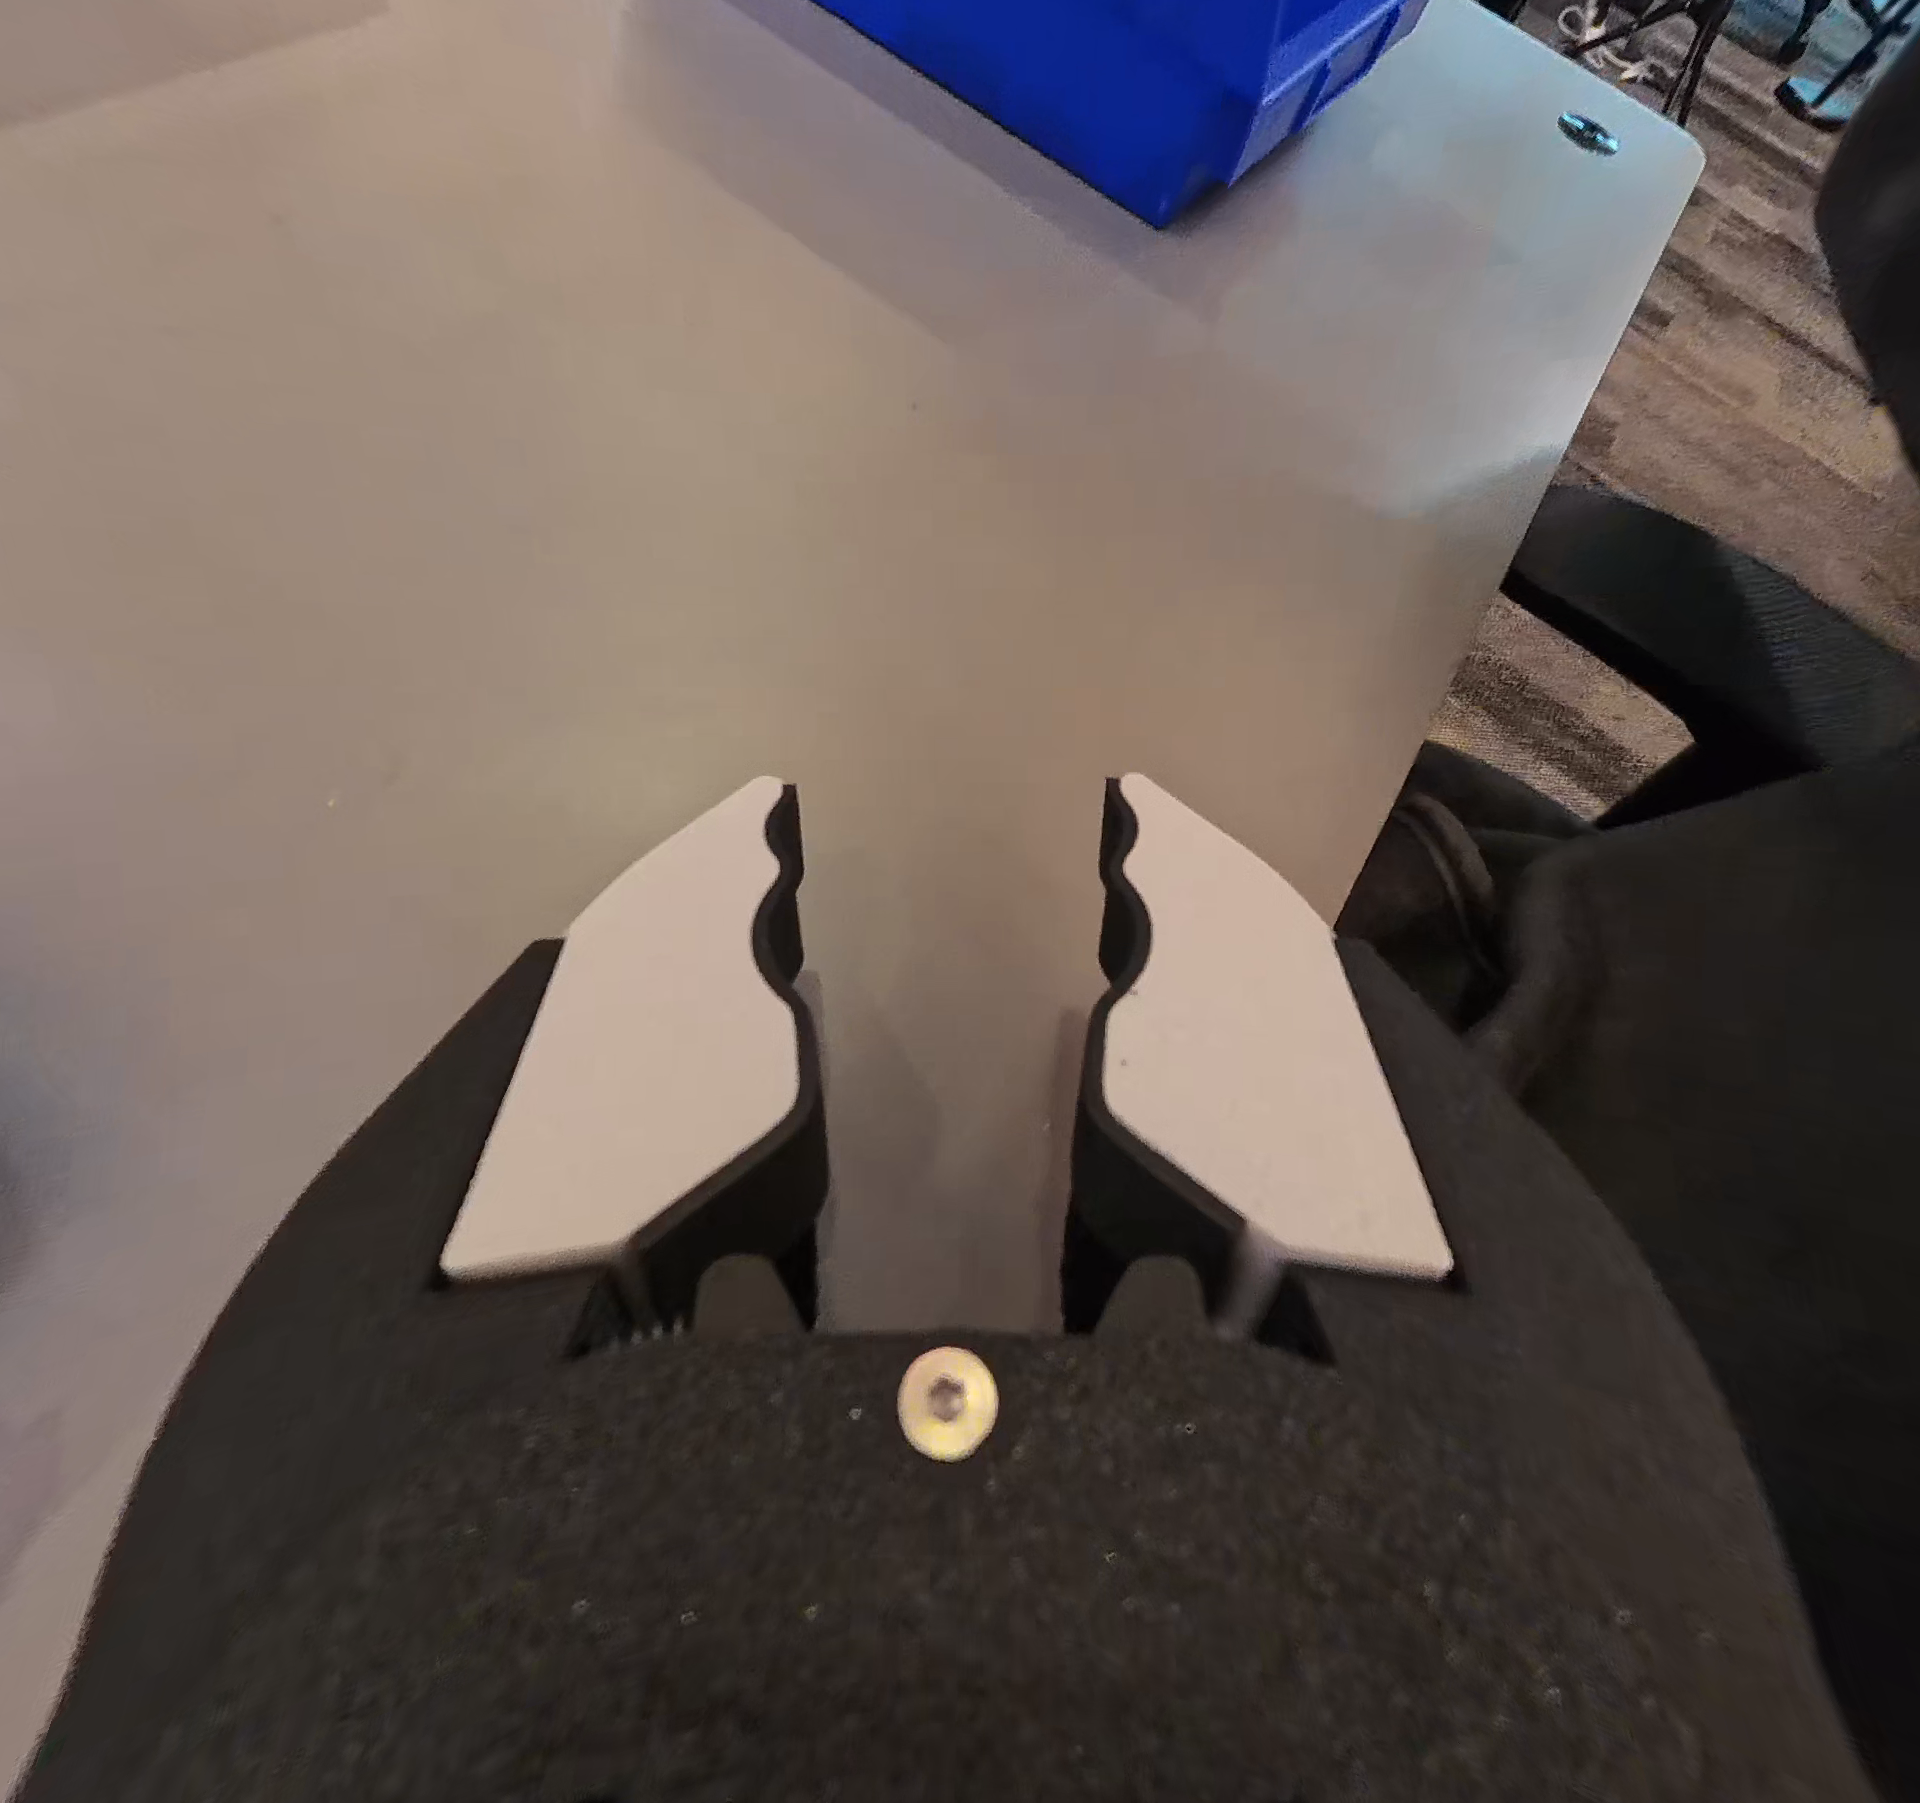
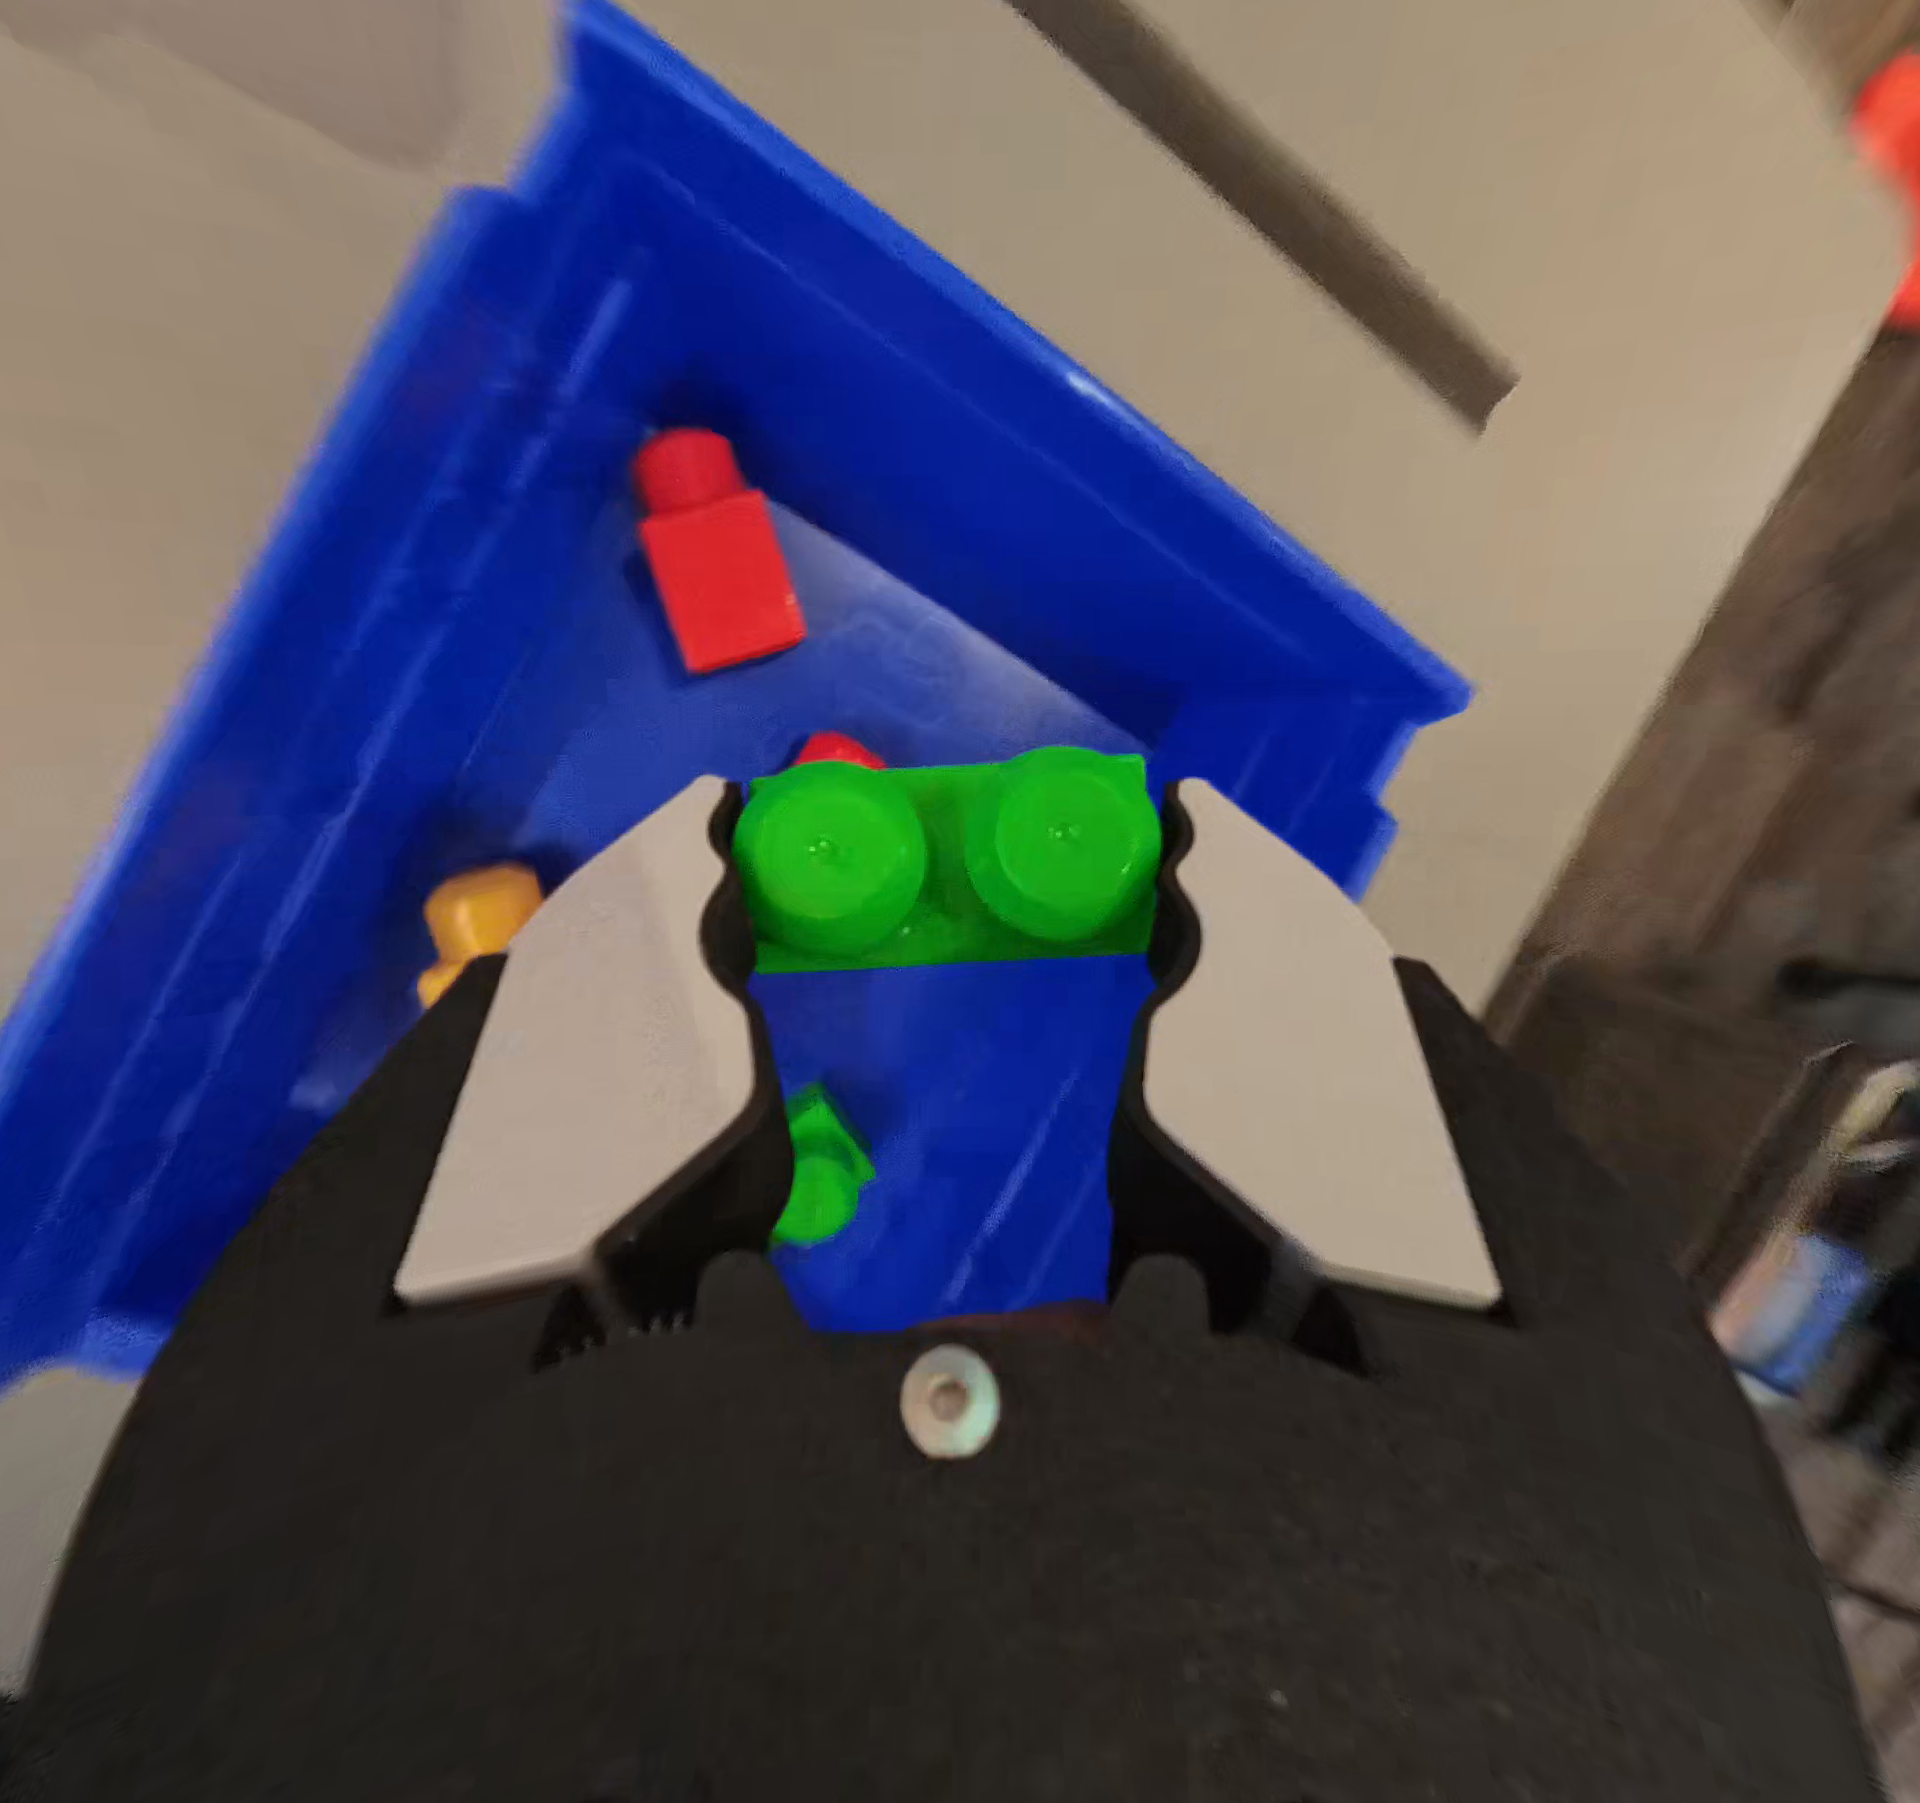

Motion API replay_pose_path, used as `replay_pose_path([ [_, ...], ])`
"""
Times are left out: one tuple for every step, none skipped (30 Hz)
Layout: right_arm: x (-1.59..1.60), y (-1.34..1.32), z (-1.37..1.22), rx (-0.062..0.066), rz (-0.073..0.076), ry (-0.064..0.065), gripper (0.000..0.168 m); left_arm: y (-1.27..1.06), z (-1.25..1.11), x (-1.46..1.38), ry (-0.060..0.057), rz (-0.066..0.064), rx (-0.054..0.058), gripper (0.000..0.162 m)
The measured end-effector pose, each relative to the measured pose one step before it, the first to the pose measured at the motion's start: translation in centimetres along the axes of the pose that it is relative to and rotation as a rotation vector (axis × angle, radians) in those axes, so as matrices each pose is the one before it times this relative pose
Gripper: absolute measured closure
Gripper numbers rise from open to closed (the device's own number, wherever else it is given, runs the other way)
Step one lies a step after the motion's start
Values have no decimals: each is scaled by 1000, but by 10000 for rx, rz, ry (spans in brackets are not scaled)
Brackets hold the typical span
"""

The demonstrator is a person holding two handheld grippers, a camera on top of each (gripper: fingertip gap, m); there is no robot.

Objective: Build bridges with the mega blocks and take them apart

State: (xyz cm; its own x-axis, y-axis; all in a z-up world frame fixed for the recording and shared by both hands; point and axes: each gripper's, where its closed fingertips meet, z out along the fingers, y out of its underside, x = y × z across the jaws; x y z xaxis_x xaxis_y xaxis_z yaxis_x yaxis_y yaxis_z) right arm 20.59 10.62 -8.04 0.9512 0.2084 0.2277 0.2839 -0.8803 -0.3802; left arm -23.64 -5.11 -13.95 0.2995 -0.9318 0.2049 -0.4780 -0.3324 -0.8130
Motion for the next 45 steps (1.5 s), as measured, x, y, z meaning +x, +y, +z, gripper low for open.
replay_pose_path([
  [707,124,1654,-166,682,-116,93,-34,33,107,-24,80,-31,107],
  [743,125,1391,-191,682,57,93,-27,4,77,-25,67,-14,107],
  [486,1,1181,-118,539,42,93,7,-3,58,-30,50,-14,107],
  [176,-136,1017,-9,514,-66,93,56,-8,8,-38,31,-25,107],
  [-43,-58,926,-61,506,-147,93,96,-7,-13,-36,15,-24,107],
  [56,85,853,-136,485,-49,93,148,3,-15,-10,5,-33,107],
  [139,78,759,-107,504,29,93,201,20,12,15,-6,-55,107],
  [183,125,676,-110,508,57,93,239,23,-5,18,-16,-67,107],
  [174,146,617,-91,408,61,93,220,9,-15,13,-23,-63,107],
  [-26,127,603,-33,277,-31,93,173,-16,-9,15,-27,-45,107],
  [-281,118,585,7,178,-164,93,117,-50,30,26,-25,-30,107],
  [-241,211,552,-29,156,-140,93,43,-79,71,34,-9,-8,107],
  [-53,208,461,-19,125,-13,93,-14,-107,59,15,18,21,107],
  [43,27,288,90,26,61,92,-66,-108,23,-19,40,31,107],
  [-20,-95,1,187,-43,8,92,-84,-105,-6,-34,45,31,107],
  [40,-75,-375,194,-53,62,91,-93,-85,-13,-24,34,33,107],
  [-80,-175,-853,260,-117,20,89,-78,-74,21,-4,18,34,107],
  [-99,-326,-1415,442,-154,54,88,-77,-70,17,7,11,38,107],
  [-187,-468,-1930,621,-185,87,88,-82,-73,4,-3,20,47,106],
  [-581,-567,-2370,762,-193,-74,88,-101,-83,-43,-34,36,66,106],
  [-1032,-682,-2701,905,-214,-187,90,-141,-93,-96,-56,52,89,106],
  [-1550,-607,-2846,897,-287,-277,92,-187,-116,-122,-60,61,113,105],
  [-2262,-572,-2836,919,-307,-489,94,-262,-113,-156,-69,57,162,105],
  [-3078,-546,-2648,1000,-284,-740,97,-363,-129,-176,-80,49,229,105],
  [-3741,-216,-2207,860,-306,-936,100,-461,-135,-193,-89,29,306,104],
  [-4119,329,-1619,559,-280,-1031,101,-500,-133,-107,-27,-1,348,103],
  [-4100,768,-892,378,-147,-1000,102,-463,-98,30,72,-48,322,101],
  [-3978,1223,-206,280,11,-1020,104,-403,-39,135,137,-106,274,96],
  [-3664,1876,419,38,34,-1023,106,-254,50,190,164,-106,180,91],
  [-2840,2310,870,-231,73,-787,105,-42,109,47,73,-37,48,90],
  [-1973,2066,1015,-26,267,-507,106,-34,81,-110,-58,109,72,93],
  [-1563,1804,920,50,217,-491,109,-230,17,-114,-106,288,271,95],
  [-959,1604,762,3,183,-262,112,-256,-81,-38,-115,384,334,94],
  [-617,1391,549,-151,29,-124,113,-152,-105,-40,-154,348,212,93],
  [-340,1121,293,-323,-177,13,113,-28,-83,-159,-240,238,69,90],
  [-50,626,60,-131,-236,176,113,145,3,-285,-328,168,-59,86],
  [-60,214,-82,113,-198,137,114,325,74,-388,-377,138,-177,85],
  [-197,148,-53,78,-87,-14,115,390,119,-319,-306,98,-237,83],
  [-291,269,42,-101,-18,-111,115,336,111,-100,-143,50,-206,83],
  [-211,274,77,-168,-99,-70,115,245,67,59,-42,-3,-145,85],
  [-28,89,38,-55,-171,45,114,165,11,96,-14,-82,-128,90],
  [112,-78,7,58,-146,107,114,95,-36,123,27,-178,-112,90],
  [87,-54,-26,37,-56,58,115,-33,-40,141,66,-215,-48,90],
  [-58,26,-33,-36,35,-73,115,-29,-53,-53,-9,-201,-57,90],
  [-141,0,-67,-13,59,-142,115,-21,-110,-281,-129,-184,-109,90],
])
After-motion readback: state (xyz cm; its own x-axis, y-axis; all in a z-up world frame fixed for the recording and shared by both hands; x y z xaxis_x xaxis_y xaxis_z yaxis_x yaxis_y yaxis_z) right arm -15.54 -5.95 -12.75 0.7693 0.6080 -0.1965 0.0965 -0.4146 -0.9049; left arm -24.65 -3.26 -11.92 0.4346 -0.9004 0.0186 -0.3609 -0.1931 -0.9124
